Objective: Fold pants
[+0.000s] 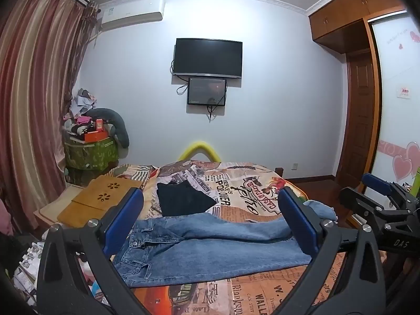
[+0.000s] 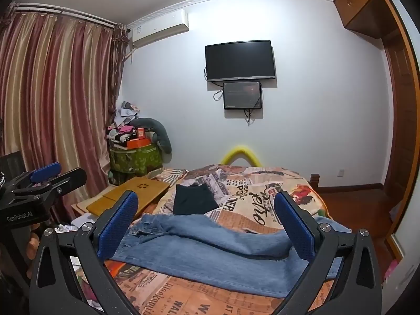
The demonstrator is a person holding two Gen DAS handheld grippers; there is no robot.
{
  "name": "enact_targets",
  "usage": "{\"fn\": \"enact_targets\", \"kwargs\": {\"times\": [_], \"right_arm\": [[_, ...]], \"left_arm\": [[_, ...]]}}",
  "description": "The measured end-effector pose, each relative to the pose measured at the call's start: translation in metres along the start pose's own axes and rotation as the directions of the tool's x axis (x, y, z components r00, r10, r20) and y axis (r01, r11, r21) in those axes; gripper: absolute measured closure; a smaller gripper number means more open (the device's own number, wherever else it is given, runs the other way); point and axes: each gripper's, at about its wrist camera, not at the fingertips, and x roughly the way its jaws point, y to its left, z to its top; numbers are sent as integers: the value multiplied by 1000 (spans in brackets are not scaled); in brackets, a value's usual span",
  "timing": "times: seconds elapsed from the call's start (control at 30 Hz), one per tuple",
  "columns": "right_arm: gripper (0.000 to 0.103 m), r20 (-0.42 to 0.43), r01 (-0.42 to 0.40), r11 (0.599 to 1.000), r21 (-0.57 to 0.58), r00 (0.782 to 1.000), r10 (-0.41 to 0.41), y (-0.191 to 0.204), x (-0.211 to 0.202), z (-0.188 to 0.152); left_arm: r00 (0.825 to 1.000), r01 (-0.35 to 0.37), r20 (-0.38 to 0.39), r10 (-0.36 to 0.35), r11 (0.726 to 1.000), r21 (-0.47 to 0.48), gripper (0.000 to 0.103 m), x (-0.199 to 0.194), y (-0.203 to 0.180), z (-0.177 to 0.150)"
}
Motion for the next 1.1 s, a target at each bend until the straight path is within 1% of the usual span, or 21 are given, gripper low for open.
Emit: {"fn": "enact_targets", "kwargs": {"times": [0.17, 1.1], "right_arm": [[0, -1, 1, 1000, 4, 1000, -1, 0, -3, 4], [0, 2, 2, 1000, -4, 1000, -2, 2, -5, 7]], "left_arm": [[1000, -1, -1, 1, 1000, 0, 0, 1, -2, -2], [1000, 15, -4, -15, 1000, 1, 0, 2, -2, -5]]}}
